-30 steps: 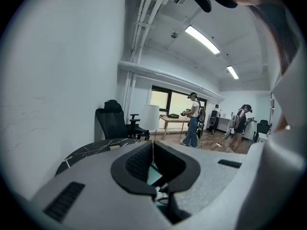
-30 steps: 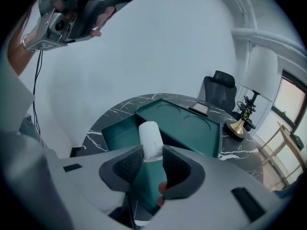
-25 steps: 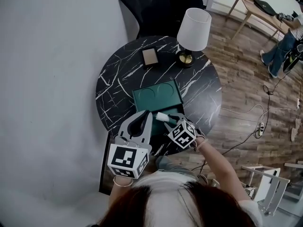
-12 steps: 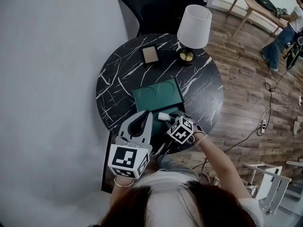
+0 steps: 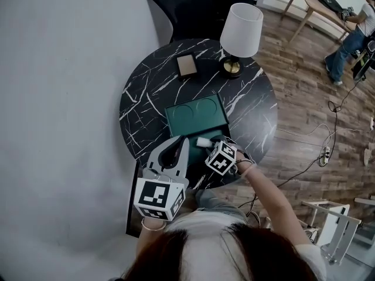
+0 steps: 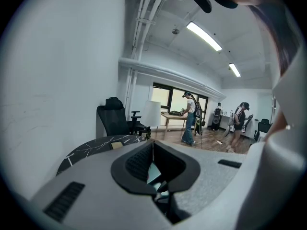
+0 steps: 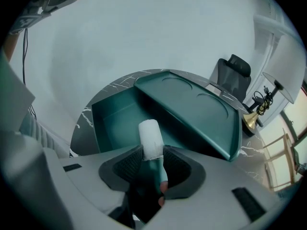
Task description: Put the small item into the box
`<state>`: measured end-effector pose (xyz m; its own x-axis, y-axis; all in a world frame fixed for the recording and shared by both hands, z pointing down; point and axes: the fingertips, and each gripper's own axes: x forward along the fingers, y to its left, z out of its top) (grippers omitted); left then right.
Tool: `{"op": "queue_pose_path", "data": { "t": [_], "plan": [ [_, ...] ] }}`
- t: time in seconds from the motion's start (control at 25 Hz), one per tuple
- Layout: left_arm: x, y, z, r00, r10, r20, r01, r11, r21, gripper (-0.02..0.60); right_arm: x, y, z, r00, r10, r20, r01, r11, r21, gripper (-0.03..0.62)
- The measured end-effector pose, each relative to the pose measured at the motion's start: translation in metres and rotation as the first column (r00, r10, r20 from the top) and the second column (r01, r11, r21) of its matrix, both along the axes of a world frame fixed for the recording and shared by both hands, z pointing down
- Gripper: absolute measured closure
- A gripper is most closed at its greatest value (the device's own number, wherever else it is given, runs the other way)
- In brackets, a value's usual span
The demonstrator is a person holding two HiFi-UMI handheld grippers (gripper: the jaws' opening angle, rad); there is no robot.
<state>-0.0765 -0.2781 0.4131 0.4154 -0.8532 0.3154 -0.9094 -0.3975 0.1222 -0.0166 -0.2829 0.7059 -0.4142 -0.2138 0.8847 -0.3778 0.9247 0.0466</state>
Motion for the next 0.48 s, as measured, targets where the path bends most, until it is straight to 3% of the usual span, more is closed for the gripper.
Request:
{"op": "queue_pose_path", "data": {
  "t": [0.48],
  "plan": [
    [-0.005,0.009,-0.004,1.0,-0.004,0.0,0.004,1.0,0.005,0.566,-0.006,0.003,-0.011,1.0,0.017,0.021,-0.018,1.0,0.019,0.434]
  ]
}}
